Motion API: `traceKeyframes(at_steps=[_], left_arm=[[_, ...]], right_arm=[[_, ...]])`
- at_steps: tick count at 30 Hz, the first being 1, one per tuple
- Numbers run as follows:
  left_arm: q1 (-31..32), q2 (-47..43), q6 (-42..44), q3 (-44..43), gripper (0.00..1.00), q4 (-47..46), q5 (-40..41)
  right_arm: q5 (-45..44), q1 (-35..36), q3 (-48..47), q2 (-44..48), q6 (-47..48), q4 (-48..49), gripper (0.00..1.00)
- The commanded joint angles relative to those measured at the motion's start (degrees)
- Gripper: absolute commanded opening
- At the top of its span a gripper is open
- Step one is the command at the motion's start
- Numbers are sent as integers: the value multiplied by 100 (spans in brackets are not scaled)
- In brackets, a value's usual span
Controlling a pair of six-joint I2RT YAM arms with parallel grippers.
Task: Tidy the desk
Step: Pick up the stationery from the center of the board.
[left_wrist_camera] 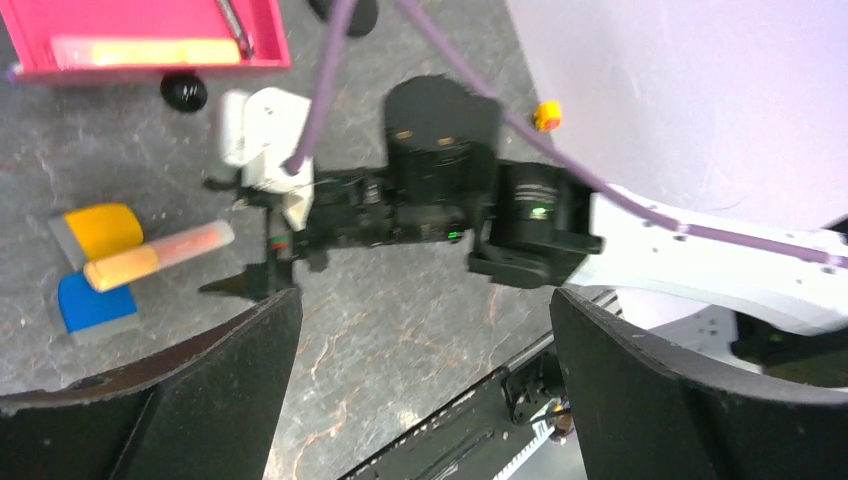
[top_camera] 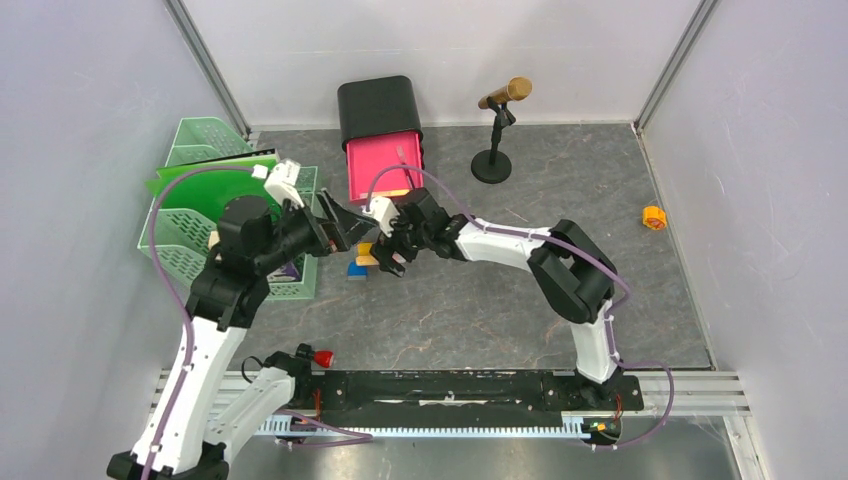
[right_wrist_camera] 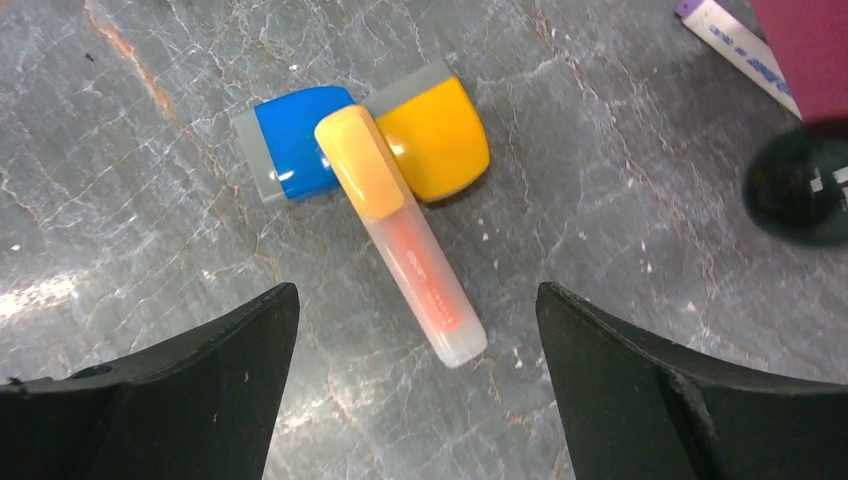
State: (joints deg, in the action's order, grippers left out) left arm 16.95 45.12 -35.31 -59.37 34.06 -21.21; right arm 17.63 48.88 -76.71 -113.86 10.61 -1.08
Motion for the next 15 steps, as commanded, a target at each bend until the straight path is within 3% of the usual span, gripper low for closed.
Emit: traceKeyframes(at_steps=[1,5,15], left_arm=[[-35,-301,-32,-478,100,-182,46],[-35,-530,-32,-583,100,-237,8],[-34,-738,-32,-697,100,-278,-89]], right_arm=[[-164,101,-768,-419,322,-329,94],[-311,164,-1073,-662,443,-418,89],[-380,240,-1277,-1074,743,-667,67]])
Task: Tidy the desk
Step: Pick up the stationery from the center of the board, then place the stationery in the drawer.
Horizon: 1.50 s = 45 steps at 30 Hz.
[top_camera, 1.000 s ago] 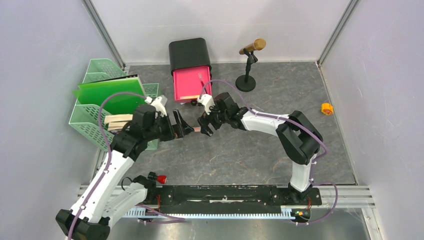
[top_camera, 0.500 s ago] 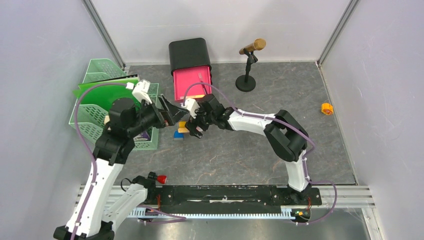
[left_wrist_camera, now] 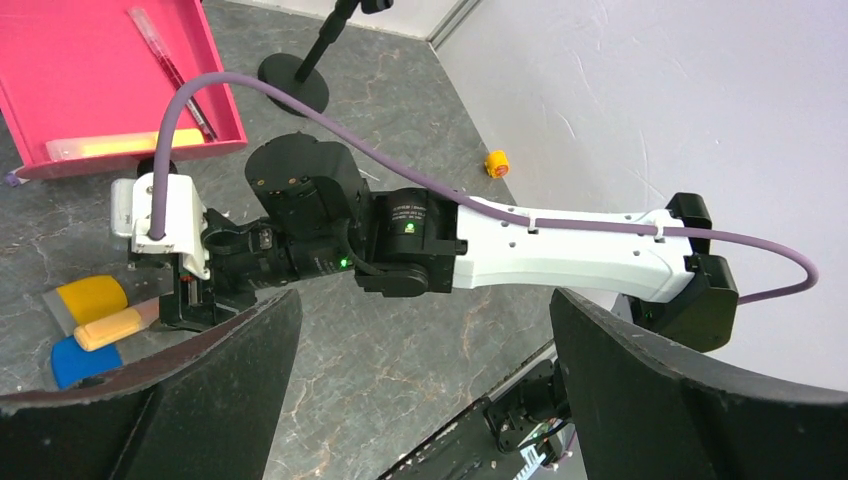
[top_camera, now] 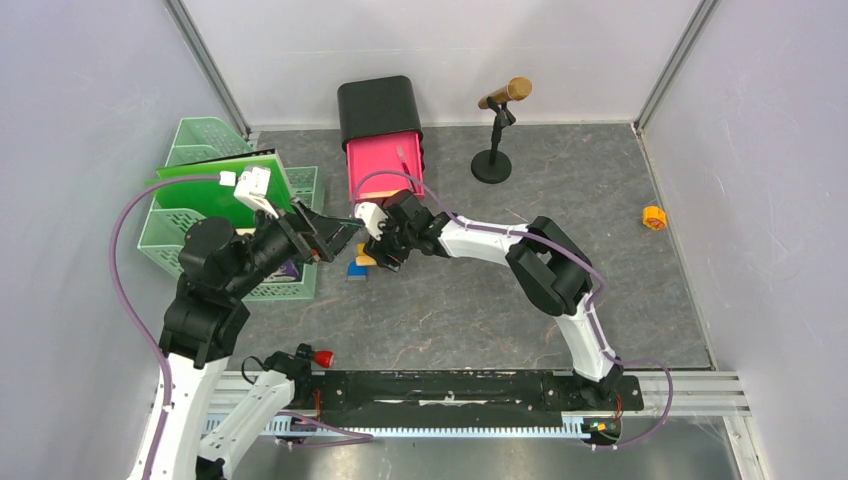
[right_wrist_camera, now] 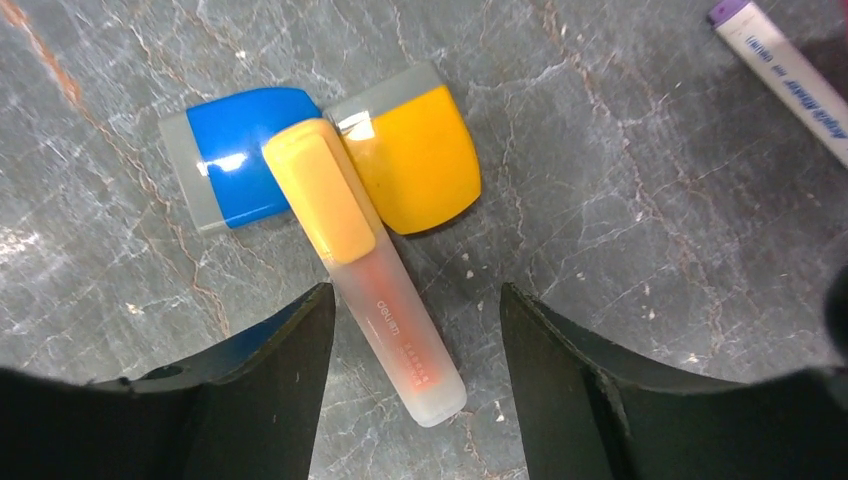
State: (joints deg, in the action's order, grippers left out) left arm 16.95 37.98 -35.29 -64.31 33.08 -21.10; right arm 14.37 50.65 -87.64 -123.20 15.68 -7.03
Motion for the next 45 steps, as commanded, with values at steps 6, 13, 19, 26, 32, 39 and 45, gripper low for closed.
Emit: traceKeyframes(at_steps=[6,13,19,26,32,39,45], left_arm=[[-34,-121,24,-301,100,-65,-4],[-34,-240,-1,-310,100,-2,137],[-34,-416,34,-234,100,76,419],[-34,-664,141,-90,100,232,728],[-34,-944,372,156,100,487,1146],[-34,-1055,743,442,100,934,1318],[-34,-1012,851,767,100,1104,1290]], right_arm=[[-5,81,-141,-141,348,-186,46],[371,77,-31,37,411,-104,25],[645,76,216,306,281,36,16],[878,76,686,830,0,277,11],[876,50,1273,1515,-111,316,5],[1391,-184,2222,2246,-726,857,0],[1496,-430,3051,2835,-1181,1177,0]])
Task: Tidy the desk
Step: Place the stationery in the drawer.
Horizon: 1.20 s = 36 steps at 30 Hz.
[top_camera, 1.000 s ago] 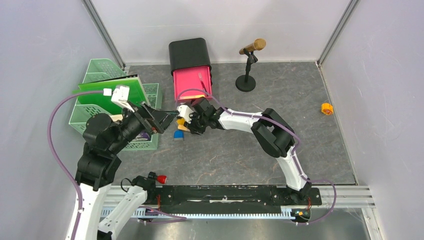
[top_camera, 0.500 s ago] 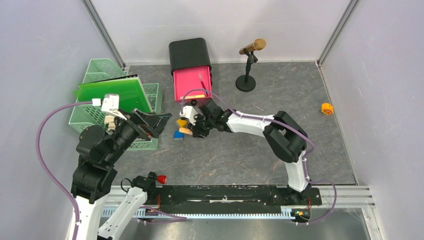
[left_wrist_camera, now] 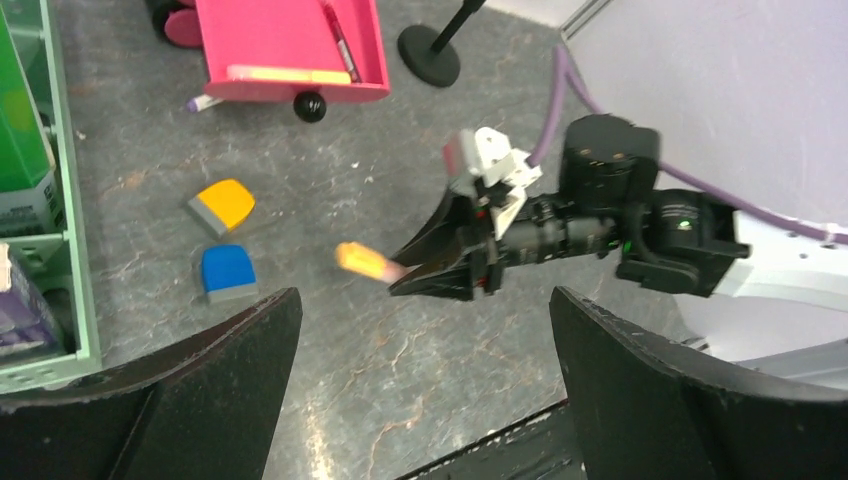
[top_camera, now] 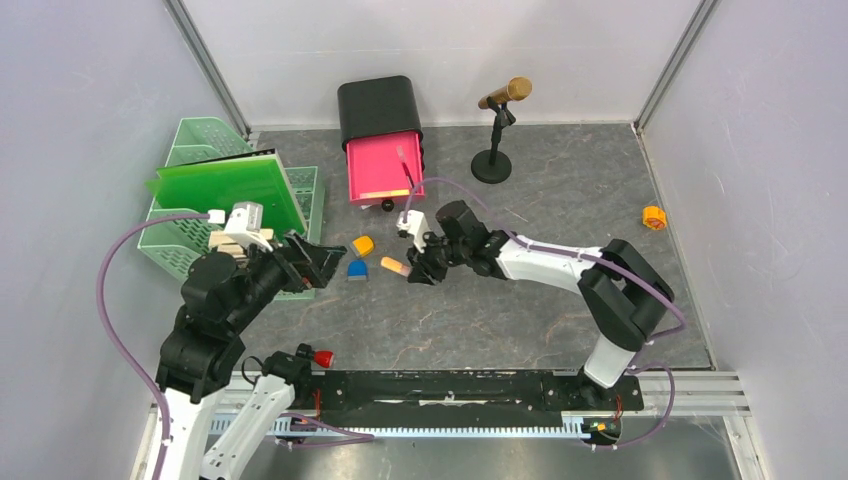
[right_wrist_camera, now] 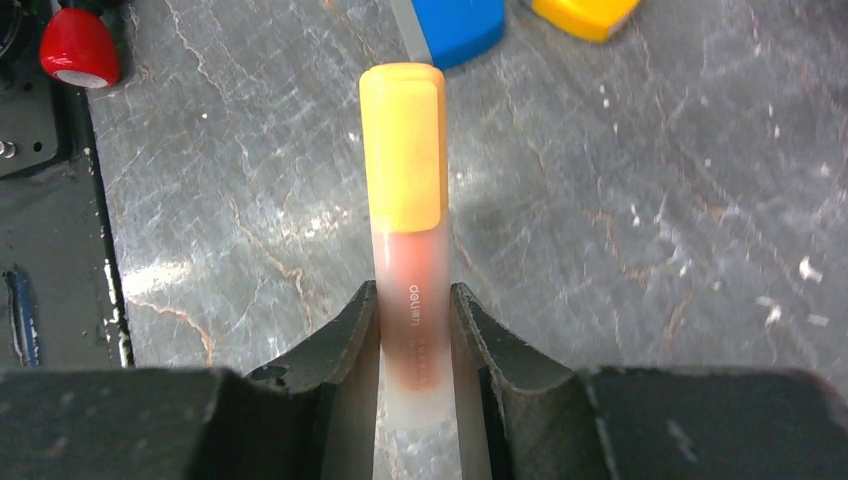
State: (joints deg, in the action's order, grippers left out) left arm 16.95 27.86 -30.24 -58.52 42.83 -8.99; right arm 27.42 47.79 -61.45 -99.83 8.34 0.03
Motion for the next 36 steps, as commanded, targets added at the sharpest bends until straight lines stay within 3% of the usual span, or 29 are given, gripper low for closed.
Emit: traceKeyframes(at_steps=[1,9,20,26,29,36], left_arm=[[-34,14,385,258,100,134,57],[-34,208,623,870,100,-17,65],[-36,470,1157,1806,100,-889,217],[-34,398,1339,2365,100,-1245,405],[-39,146,1358,2717,100,-1475,202],[-34,-675,1310,3212,99,-1655,743]], right_arm=[[201,-186,593,605,-504,526,0],[33,-319,1548,1265,-645,657,0],[-509,-326,1646,1395,-457,63,0],[-646,-323,1072,1202,-596,-367,0],[-674,-323,650,1034,-592,-610,0],[-693,-323,-149,757,-622,-817,0]])
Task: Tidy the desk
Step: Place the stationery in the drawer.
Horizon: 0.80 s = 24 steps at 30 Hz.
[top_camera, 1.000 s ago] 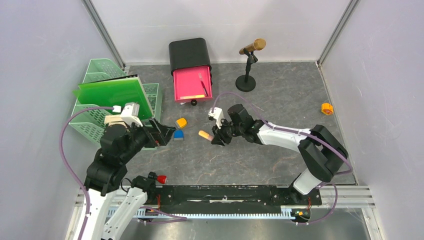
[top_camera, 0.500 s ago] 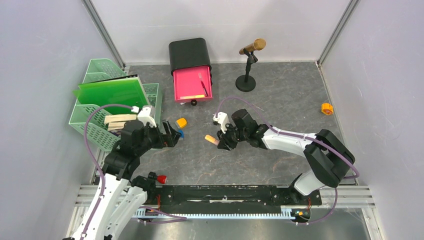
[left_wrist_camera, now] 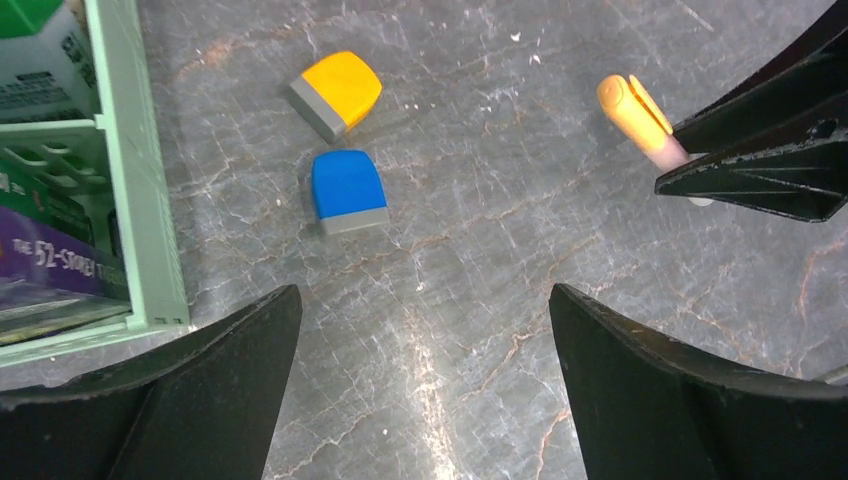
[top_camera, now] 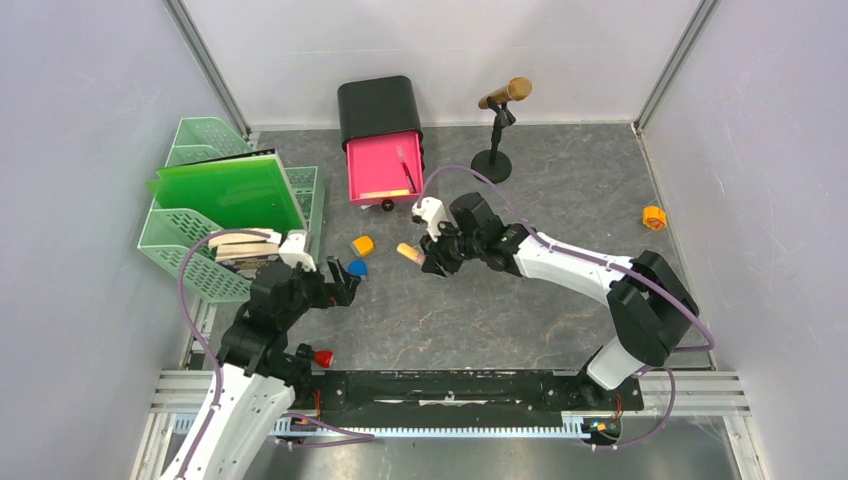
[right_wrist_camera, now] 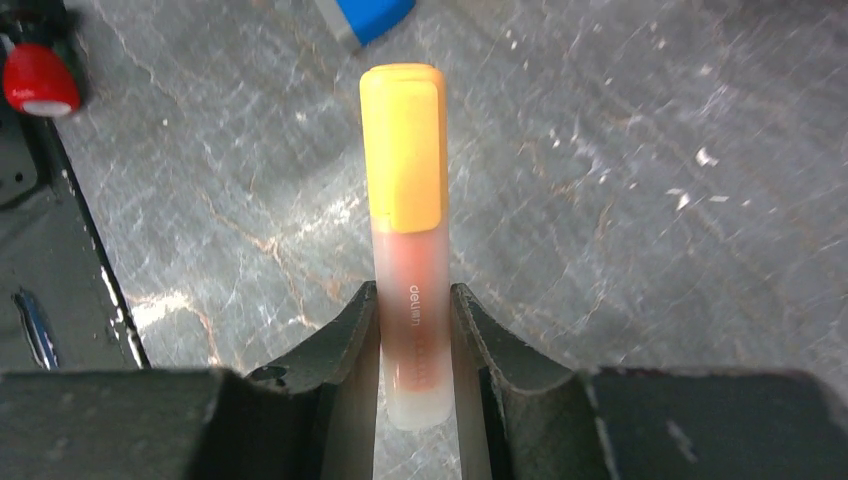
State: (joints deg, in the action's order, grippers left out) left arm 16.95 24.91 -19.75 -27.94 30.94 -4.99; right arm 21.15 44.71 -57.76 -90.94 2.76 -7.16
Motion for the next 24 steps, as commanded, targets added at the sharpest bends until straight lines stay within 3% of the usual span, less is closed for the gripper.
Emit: traceKeyframes(at_steps=[1,10,14,24], left_arm=[[-34,-471,261,203,98,-488,376],[-34,-65,147,237,94,-492,388],[-34,-15,164,262,91,-536,219],[-40,6,32,264,92,-449,740]], right_arm=[[-73,-17,-633,-185,-86,-95,0],[-106,-15,-1748,-606,-162,-123,0],[-525,-15,-2190,-753,-146,-164,0],[-1206,-21,-3327,-1334,-109,176,0]])
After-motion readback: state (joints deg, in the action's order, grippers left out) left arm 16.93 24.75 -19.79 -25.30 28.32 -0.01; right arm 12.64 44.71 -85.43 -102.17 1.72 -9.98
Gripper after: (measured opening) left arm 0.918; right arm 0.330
